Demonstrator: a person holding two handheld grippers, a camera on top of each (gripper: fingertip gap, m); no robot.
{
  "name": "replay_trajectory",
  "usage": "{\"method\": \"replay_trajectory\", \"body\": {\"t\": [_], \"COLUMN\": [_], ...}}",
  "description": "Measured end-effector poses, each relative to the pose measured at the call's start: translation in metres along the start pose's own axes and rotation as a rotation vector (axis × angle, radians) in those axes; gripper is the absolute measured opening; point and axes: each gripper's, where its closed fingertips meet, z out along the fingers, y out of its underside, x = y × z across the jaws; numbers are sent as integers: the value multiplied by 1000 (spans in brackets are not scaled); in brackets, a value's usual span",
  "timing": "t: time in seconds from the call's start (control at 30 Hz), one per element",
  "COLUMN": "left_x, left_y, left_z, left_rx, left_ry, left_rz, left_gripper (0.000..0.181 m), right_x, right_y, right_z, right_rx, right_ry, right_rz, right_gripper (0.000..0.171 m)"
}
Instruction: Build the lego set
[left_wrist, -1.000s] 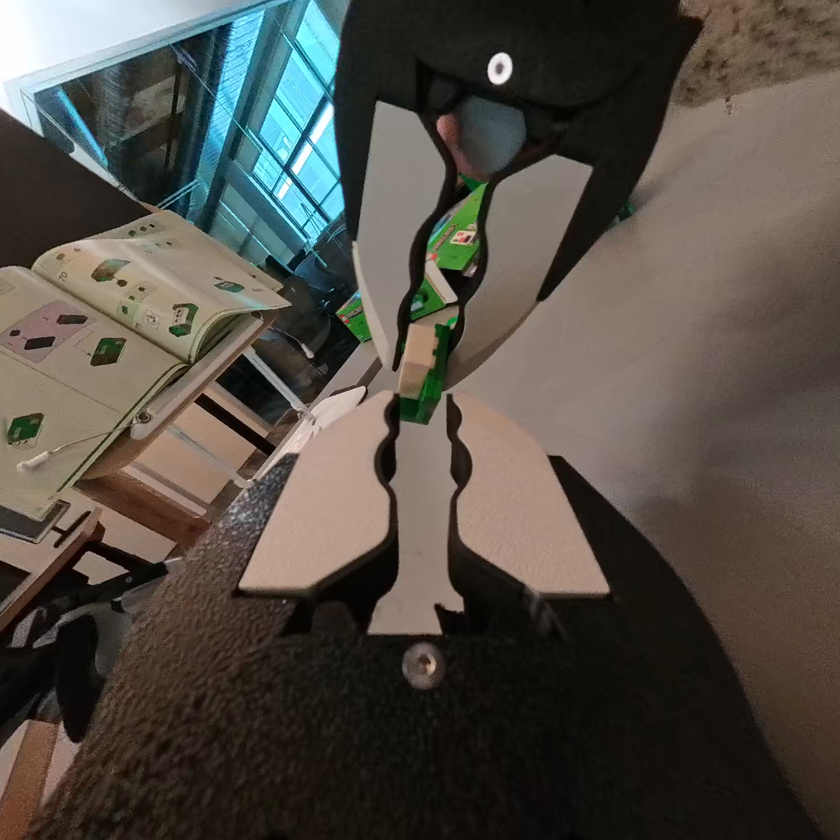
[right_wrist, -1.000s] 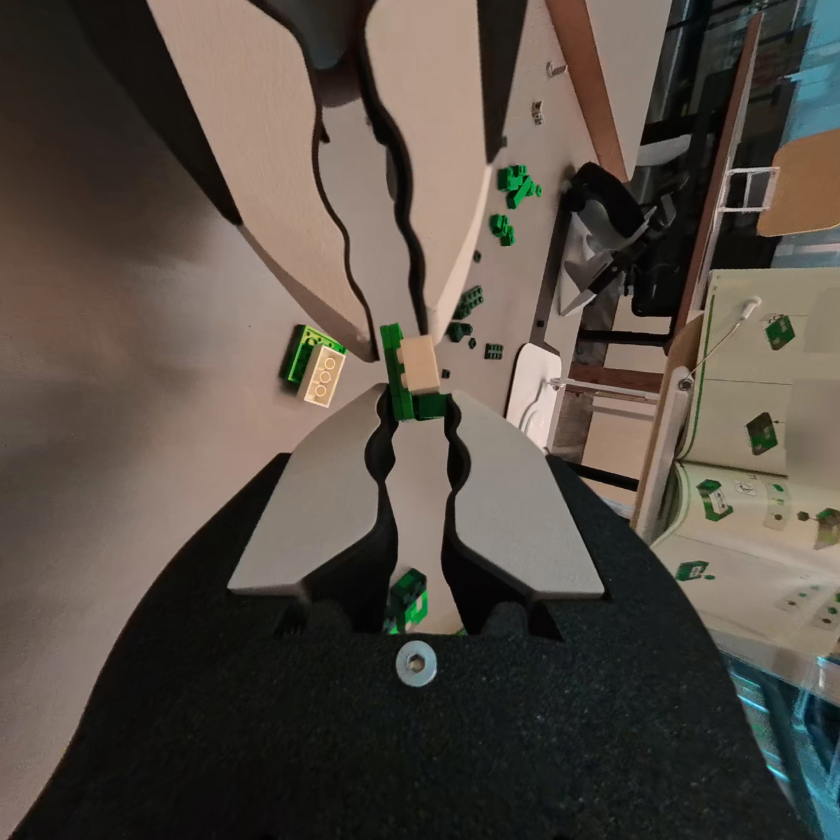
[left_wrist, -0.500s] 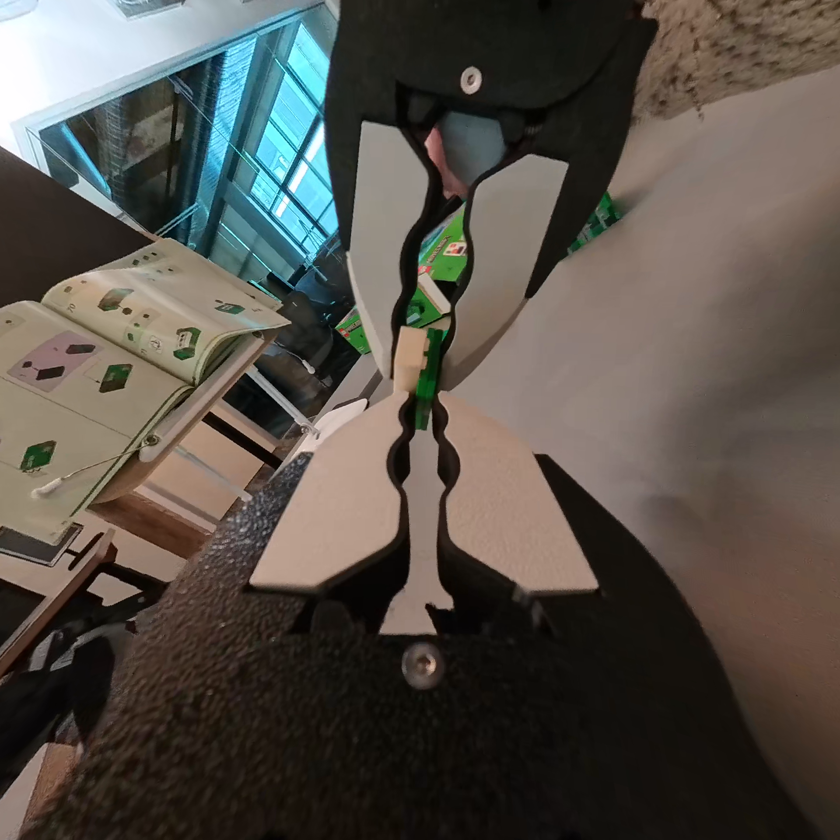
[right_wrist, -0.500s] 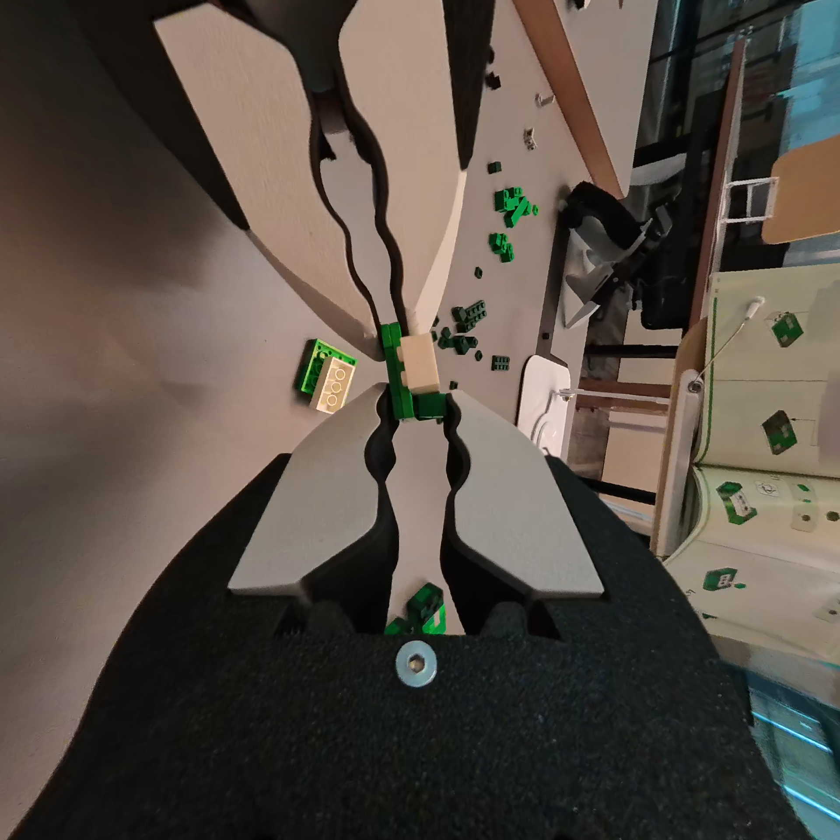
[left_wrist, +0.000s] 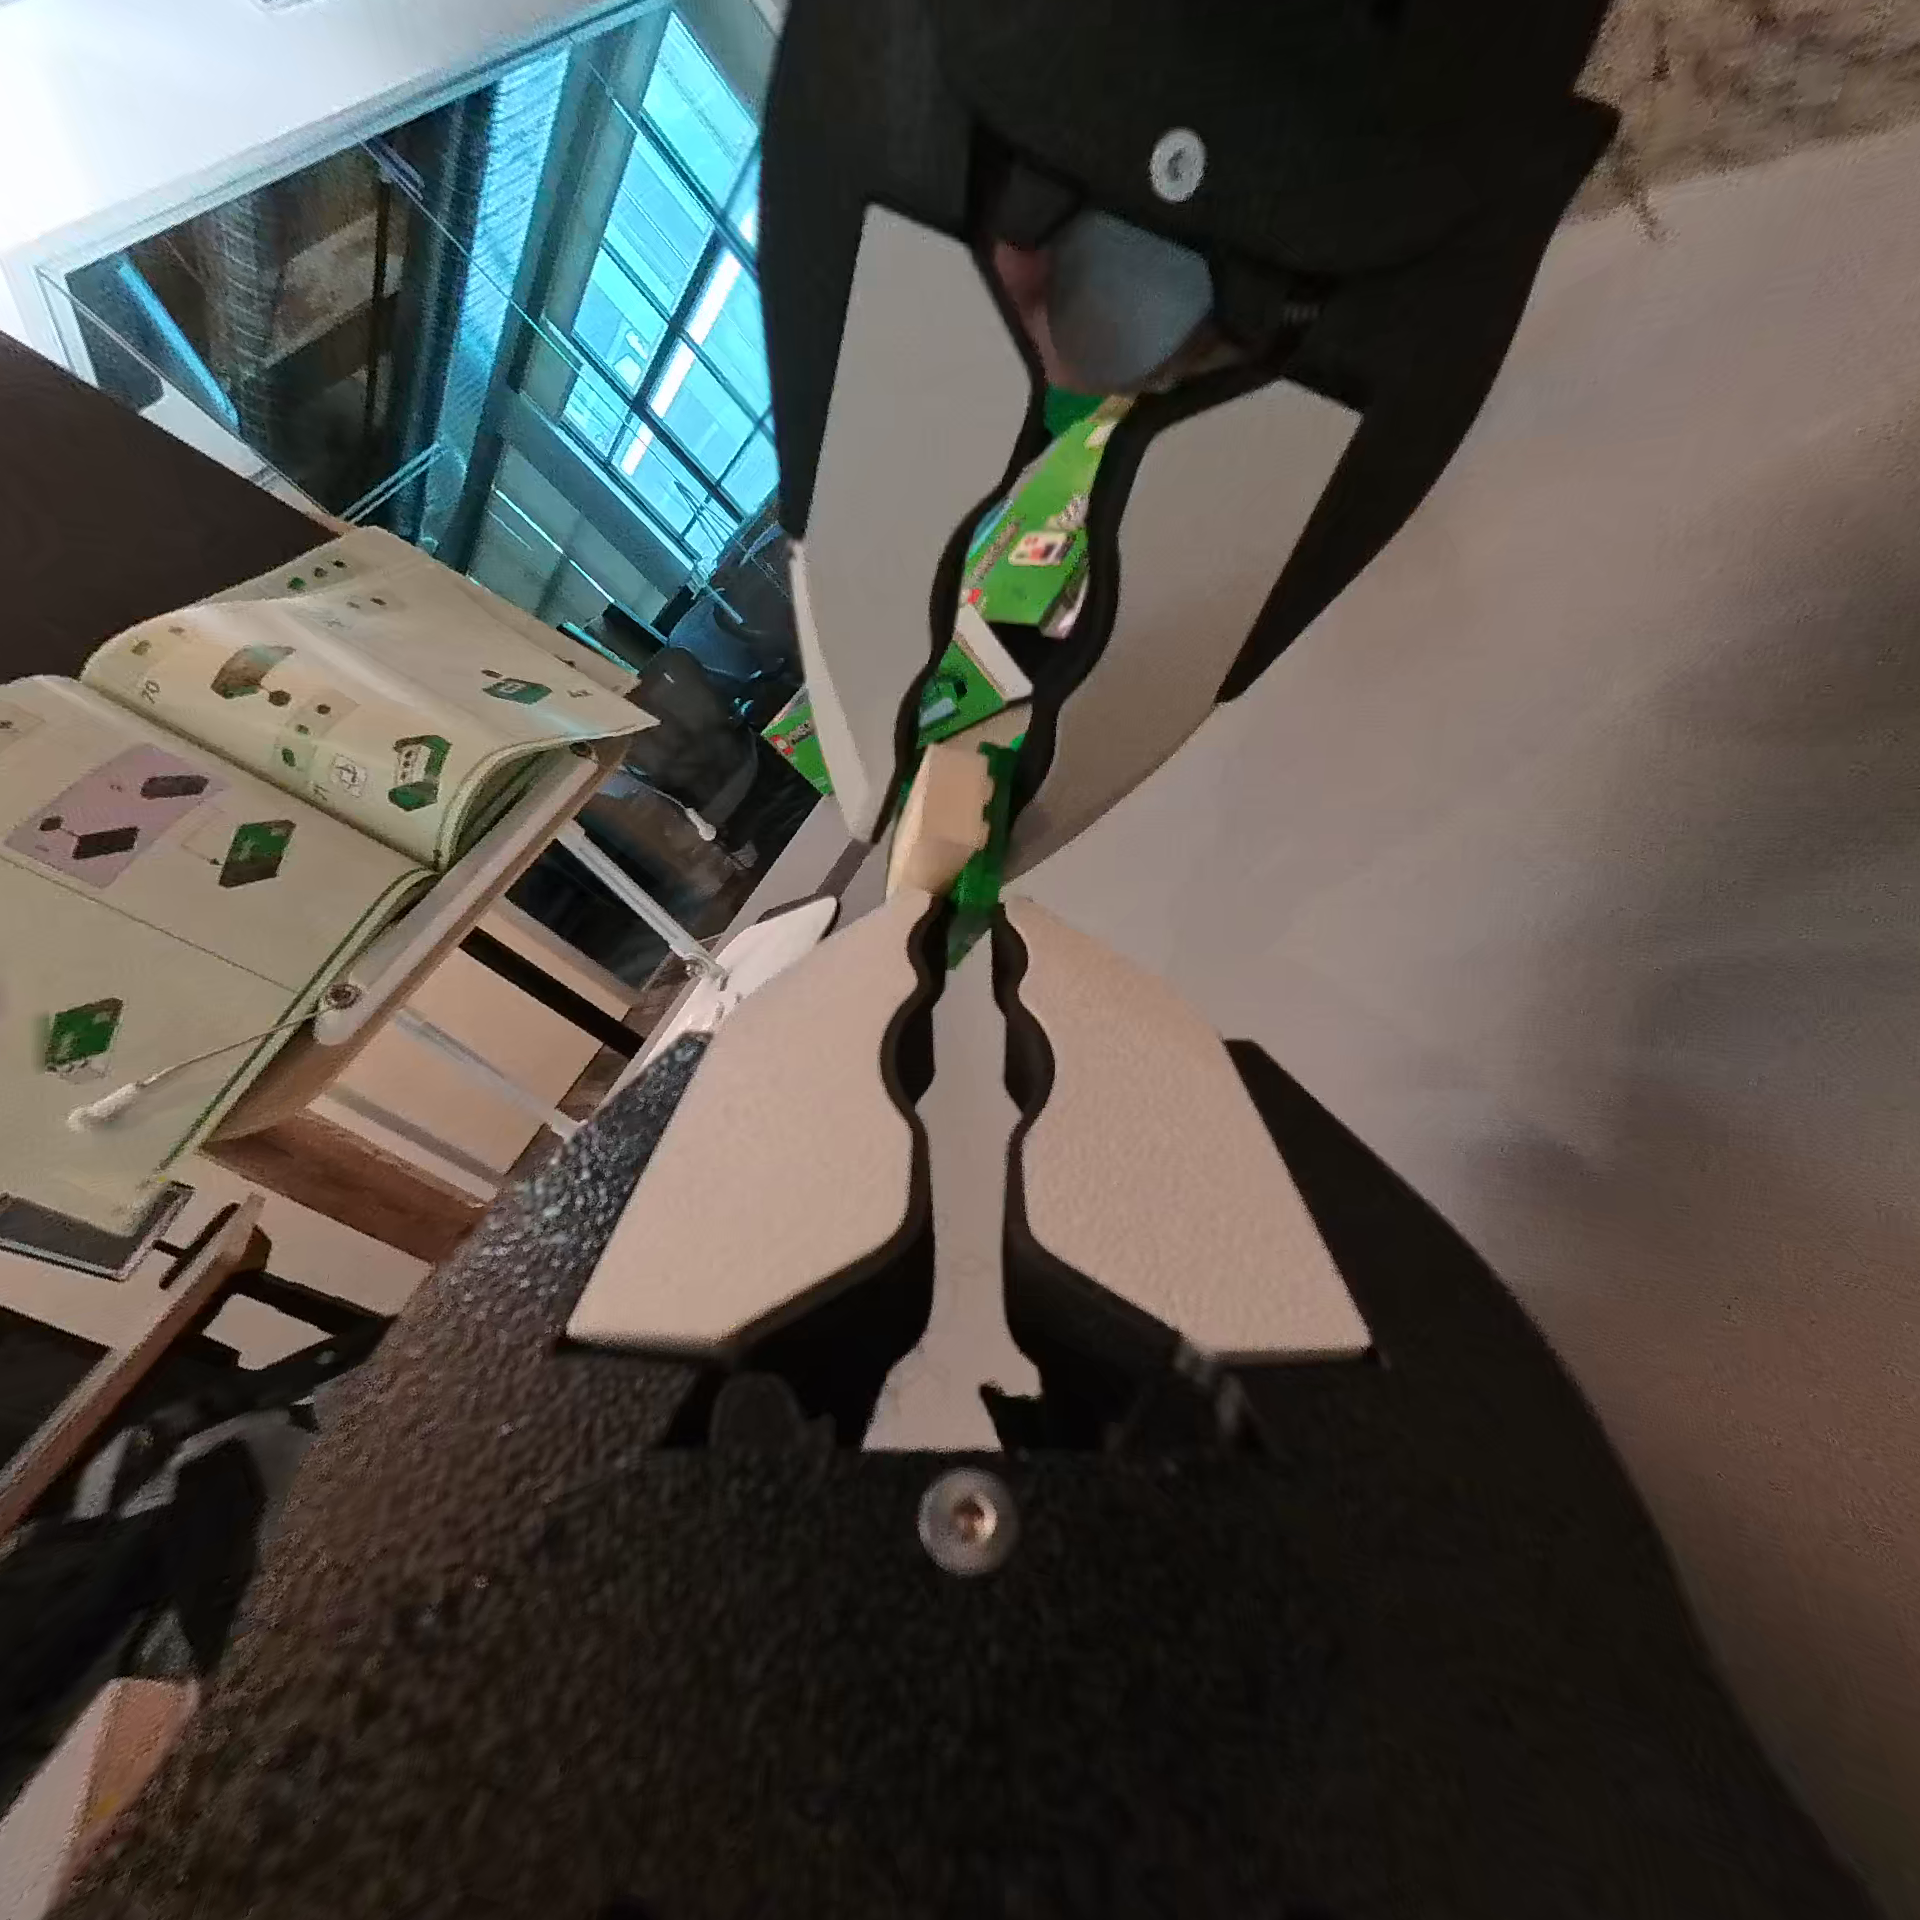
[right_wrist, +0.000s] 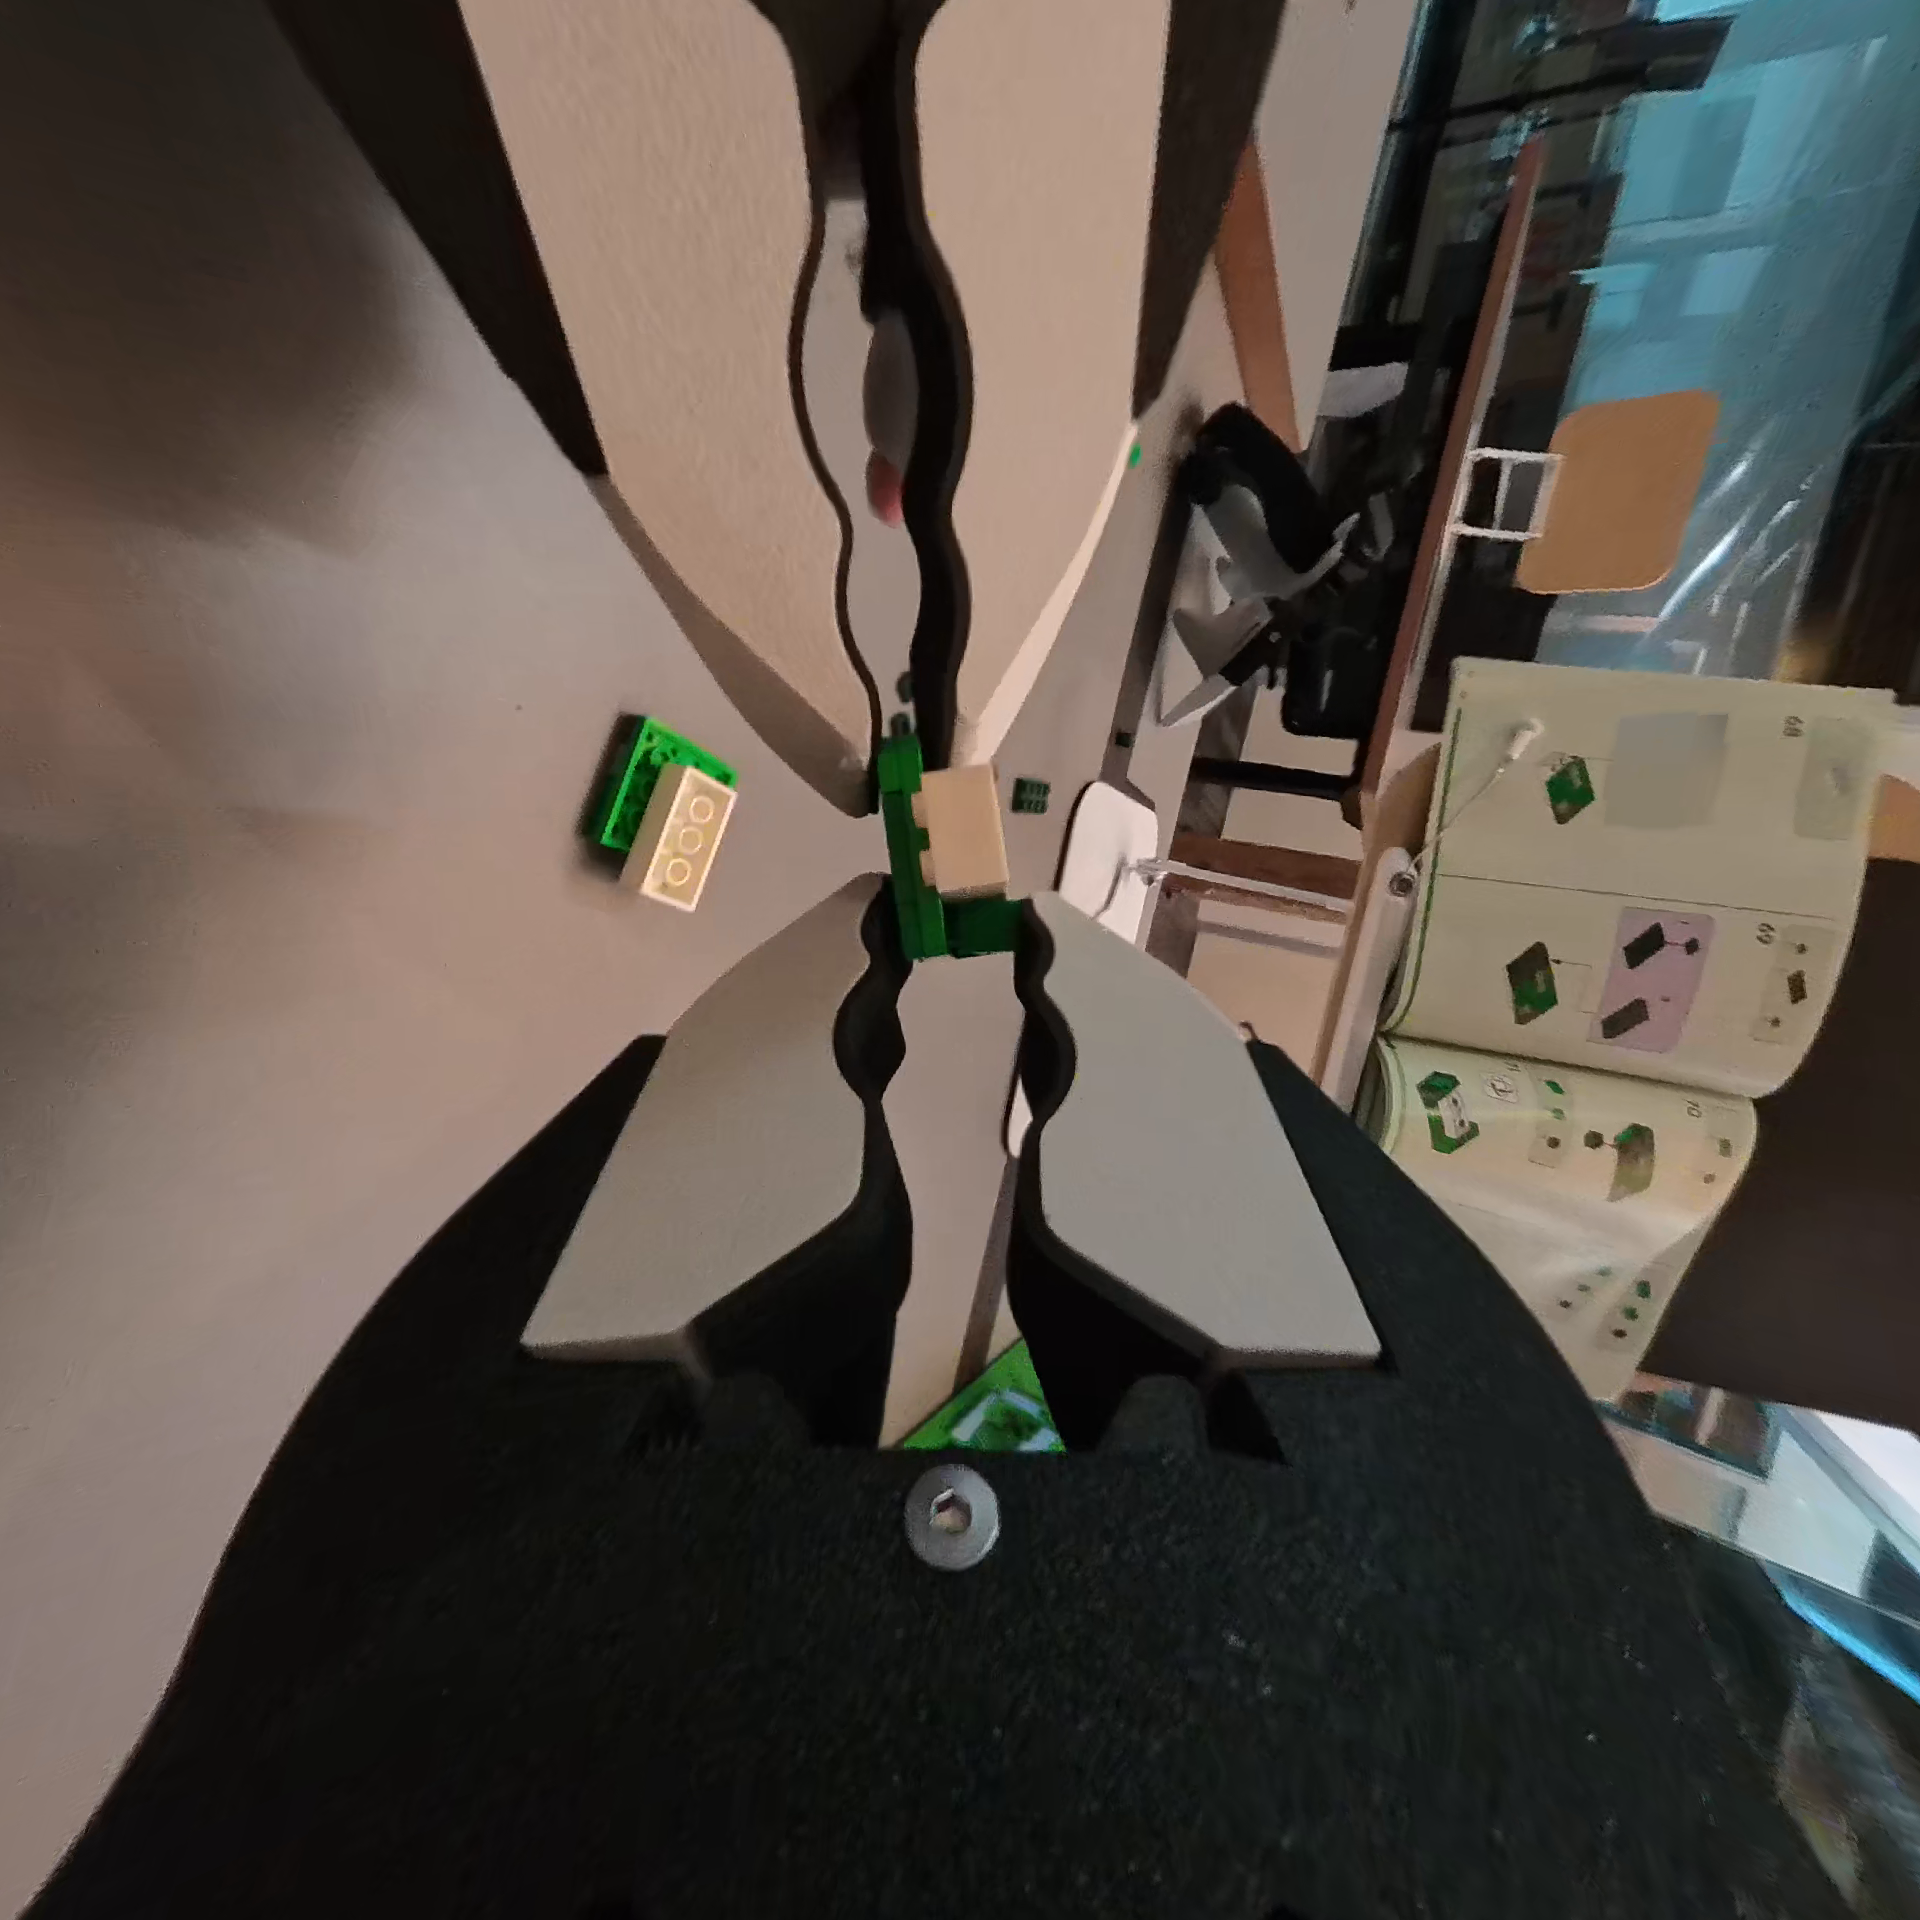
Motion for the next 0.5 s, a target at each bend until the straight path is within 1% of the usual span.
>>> {"method": "replay_trajectory", "body": {"t": [0.13, 0.2, 0.3, 0.37, 0.4, 0.43, 0.5], "left_x": [-2, -3, -9, -7, -4, -2, 1], "left_y": [-3, -4, -2, -5, -7, -7, -6], "left_z": [1, 1, 1, 3, 4, 5, 6], "left_rx": [53, 77, 85, 100, 102, 98, 85], "left_ry": [41, 74, 102, 160, 192, 216, 243], "left_rz": [-190, -299, -472, -596, -648, -686, -716], "left_gripper": [13, 25, 54, 75, 81, 84, 82], "right_x": [5, 9, 11, 10, 9, 8, 5], "right_y": [1, 2, -2, -7, -8, -10, -12], "right_z": [-1, -1, -5, -6, -6, -5, -4], "right_rx": [41, 58, 109, 128, 129, 134, 140], "right_ry": [54, 97, 127, 142, 137, 133, 125], "right_rz": [0, -3, 4, -21, -28, -33, -39], "right_gripper": [19, 19, 19, 19, 19, 19, 19]}}
